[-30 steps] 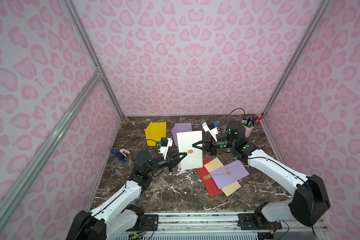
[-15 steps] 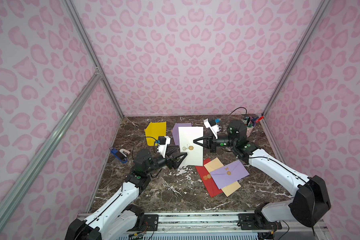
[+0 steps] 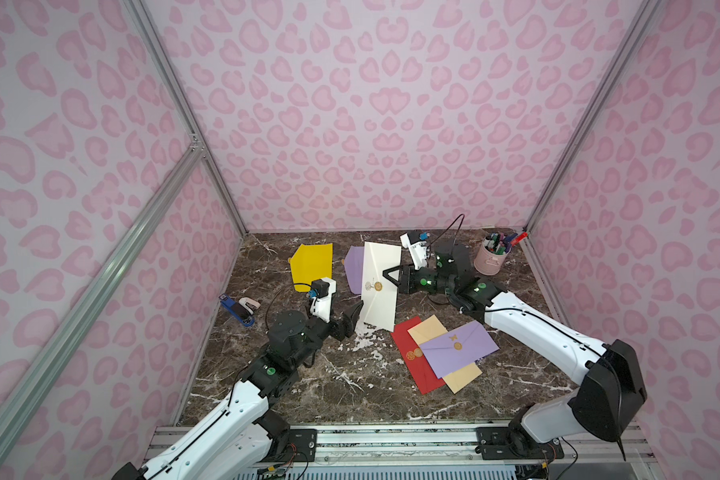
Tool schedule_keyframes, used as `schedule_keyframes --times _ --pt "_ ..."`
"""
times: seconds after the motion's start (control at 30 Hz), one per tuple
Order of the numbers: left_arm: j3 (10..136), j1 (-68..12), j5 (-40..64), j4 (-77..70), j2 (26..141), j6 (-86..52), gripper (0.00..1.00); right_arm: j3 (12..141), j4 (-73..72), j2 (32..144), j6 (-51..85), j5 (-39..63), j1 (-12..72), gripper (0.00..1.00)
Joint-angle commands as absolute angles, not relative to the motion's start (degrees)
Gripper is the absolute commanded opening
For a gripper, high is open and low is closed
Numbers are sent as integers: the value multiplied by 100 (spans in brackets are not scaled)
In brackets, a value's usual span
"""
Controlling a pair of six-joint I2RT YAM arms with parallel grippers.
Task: Open the envelope
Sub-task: Open the envelope flap on the envelope.
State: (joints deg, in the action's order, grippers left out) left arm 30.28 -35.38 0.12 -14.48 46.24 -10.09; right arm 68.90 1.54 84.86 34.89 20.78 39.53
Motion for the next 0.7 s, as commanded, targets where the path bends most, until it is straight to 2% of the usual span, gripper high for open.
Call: schedule_keyframes --times 0.0,0.3,0.67 --pt "3197 -3912 -1193 -1351 4899 -482 76 7005 204 8500 3771 1556 4061 0" --pt "3382 -4579 -2340 -1627 5800 -87 77 7272 499 8522 3710 1283 4245 0" --pt "3248 -4612 -2632 -1850 5932 42 77 7549 717 8660 3700 1203 4434 0"
